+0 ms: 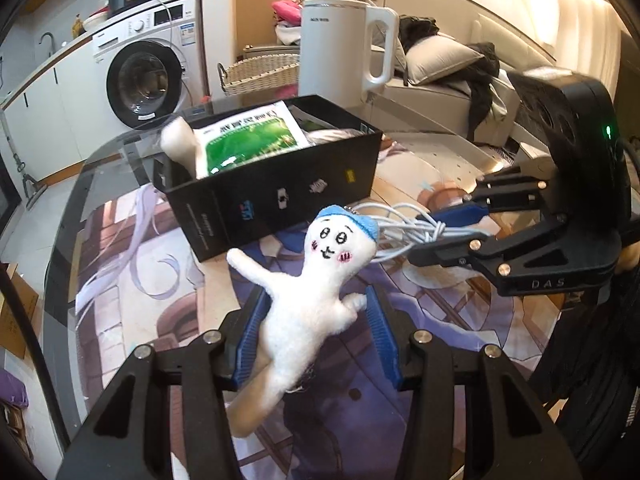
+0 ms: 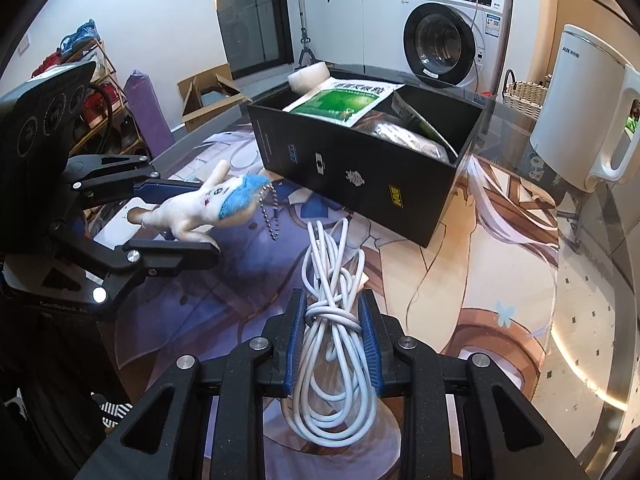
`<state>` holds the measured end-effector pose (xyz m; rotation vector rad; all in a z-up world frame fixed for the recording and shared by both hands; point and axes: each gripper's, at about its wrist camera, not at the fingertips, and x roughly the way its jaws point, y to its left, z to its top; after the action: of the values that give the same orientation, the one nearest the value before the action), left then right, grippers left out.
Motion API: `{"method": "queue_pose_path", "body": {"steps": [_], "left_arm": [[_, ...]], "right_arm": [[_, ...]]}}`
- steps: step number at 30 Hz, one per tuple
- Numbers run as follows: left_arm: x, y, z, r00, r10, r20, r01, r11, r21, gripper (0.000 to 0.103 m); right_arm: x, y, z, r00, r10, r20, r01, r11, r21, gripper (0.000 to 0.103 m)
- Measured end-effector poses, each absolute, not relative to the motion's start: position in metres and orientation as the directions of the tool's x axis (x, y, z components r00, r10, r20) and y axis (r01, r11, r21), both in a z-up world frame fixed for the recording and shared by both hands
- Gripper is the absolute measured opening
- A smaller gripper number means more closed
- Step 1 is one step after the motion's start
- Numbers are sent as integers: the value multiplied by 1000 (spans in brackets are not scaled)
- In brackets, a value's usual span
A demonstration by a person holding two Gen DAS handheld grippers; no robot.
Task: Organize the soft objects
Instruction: 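Carry the cable and plush doll over the black box with both grippers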
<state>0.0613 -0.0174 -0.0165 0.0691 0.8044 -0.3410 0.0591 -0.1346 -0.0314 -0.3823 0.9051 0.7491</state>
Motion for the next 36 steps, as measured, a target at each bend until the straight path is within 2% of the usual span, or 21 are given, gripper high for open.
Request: {"method": "queue_pose_path", "body": {"steps": [11,23,28,36], "left_arm": [[59,0,-3,681,-257,-686,275,958,-86,49],[80,4,32,733,-226,-642,213,972,-99,49],[102,6,49,757,-199,-623,180,979,-95,49],[144,1,44,751,-152,-643,135,988,-75,49]], "right_arm": [[55,-143,-13,395,482,-782,-731,680,50,26],[48,-143,39,467,558,-686,-723,688,67,26],[64,-140,57,518,555,-651,-684,726,74,26],[102,-130,64,573,504,-646,-603,793,84,26]]}}
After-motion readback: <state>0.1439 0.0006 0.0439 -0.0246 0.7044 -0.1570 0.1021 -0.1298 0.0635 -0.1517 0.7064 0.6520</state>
